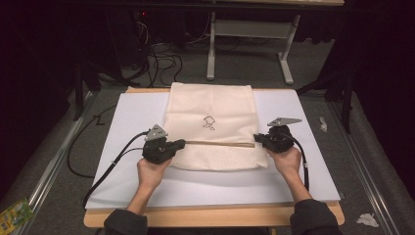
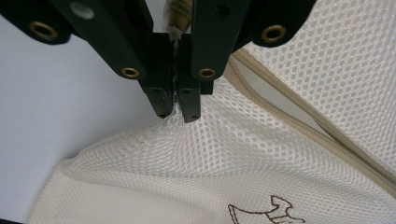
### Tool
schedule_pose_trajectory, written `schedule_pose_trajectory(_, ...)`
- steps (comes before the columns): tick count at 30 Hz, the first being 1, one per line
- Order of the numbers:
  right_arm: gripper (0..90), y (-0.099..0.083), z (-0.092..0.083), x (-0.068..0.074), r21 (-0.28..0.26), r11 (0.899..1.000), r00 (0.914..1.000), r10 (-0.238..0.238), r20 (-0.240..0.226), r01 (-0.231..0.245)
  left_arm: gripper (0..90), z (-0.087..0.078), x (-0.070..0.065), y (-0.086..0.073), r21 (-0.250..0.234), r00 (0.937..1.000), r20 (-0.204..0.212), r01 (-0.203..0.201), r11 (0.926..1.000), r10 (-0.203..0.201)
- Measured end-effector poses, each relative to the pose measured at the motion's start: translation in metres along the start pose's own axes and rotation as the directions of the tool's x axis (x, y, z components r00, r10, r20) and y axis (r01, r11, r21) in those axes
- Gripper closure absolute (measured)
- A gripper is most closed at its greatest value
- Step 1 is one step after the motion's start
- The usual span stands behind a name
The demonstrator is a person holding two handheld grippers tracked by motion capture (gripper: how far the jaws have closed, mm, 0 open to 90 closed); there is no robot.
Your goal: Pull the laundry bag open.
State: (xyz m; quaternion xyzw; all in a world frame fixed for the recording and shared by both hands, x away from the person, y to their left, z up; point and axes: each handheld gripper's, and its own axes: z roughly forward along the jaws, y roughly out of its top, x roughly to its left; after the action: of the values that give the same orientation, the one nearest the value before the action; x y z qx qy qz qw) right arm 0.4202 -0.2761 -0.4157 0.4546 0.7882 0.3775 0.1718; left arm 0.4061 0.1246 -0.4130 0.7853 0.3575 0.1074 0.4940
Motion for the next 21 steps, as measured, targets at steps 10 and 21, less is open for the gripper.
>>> schedule_pose_trajectory(10, 88.9, 0.0, 0.001, 0.0, -0.001, 1.0, 1.0, 0.001, -0.001, -0.001, 87.4, -0.004, 0.002, 0.0, -0.003, 0.9999, -0.01, 0.003, 1.0, -0.003)
schedule_pose_trajectory(21, 88.9, -0.003, -0.001, -0.003, 0.003, 1.0, 0.9999, 0.002, 0.015, -0.002, 87.5, -0.015, 0.009, 0.001, -0.014, 0.9994, -0.034, 0.01, 0.9999, -0.011)
